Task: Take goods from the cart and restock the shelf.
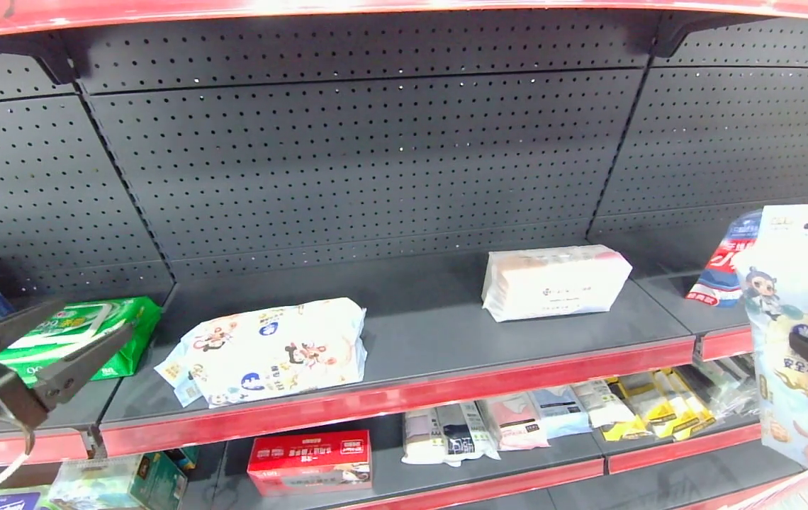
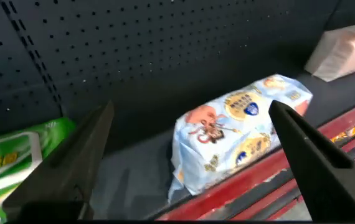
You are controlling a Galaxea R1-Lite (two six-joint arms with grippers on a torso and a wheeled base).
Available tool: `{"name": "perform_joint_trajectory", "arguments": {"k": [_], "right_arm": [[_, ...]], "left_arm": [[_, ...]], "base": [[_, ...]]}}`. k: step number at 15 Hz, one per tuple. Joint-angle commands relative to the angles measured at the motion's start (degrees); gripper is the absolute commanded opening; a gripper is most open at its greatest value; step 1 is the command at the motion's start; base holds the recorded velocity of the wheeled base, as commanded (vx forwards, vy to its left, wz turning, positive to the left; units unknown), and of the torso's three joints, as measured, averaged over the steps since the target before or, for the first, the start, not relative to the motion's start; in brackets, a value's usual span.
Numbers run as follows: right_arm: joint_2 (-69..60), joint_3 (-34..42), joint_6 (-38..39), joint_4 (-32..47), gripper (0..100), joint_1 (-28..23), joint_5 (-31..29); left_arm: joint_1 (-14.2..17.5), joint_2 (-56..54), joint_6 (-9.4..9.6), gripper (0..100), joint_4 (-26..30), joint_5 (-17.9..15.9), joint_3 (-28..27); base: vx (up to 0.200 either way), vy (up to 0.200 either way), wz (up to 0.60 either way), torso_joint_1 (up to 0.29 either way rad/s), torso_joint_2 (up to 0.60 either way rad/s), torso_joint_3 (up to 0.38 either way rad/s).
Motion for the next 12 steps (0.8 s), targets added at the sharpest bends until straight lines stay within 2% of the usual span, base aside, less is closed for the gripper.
{"name": "perform_joint_trajectory", "arguments": {"k": [1, 6, 9, 10, 11, 12], "right_arm": [[-4.5, 1.4, 0.0, 0.0, 0, 0.1, 0.4], [-7.4, 3.5, 0.8, 0.4, 0, -0.1, 1.4], [-6.7, 3.5, 0.2, 0.4, 0, 0.1, 1.9], [-6.1, 3.0, 0.1, 0.4, 0, 0.8, 2.4], [-6.2, 3.2, -0.1, 0.4, 0, 0.9, 2.4], [-6.7, 3.7, -0.7, 0.4, 0, 1.0, 2.4]], "left_arm": [[-1.3, -10.2, -0.18, 100, 3.6, 0.5, 5.0], [-1.8, -19.6, 0.09, 100, 9.9, 1.3, 4.3], [-1.7, -29.4, 0.09, 100, 23.2, 4.5, 3.5], [-1.8, -33.9, 0.0, 100, 32.0, 6.7, 1.4], [-1.8, -36.3, 0.0, 100, 37.4, 7.2, -0.5], [-1.7, -38.4, 0.17, 100, 40.6, 7.1, -1.3]], "base": [[0.0, 0.0, 0.0, 0.0, 0.0, 0.0], [0.0, 0.0, 0.0, 0.0, 0.0, 0.0], [0.0, 0.0, 0.0, 0.0, 0.0, 0.0], [0.0, 0.0, 0.0, 0.0, 0.0, 0.0], [0.0, 0.0, 0.0, 0.0, 0.0, 0.0], [0.0, 0.0, 0.0, 0.0, 0.0, 0.0]]}}
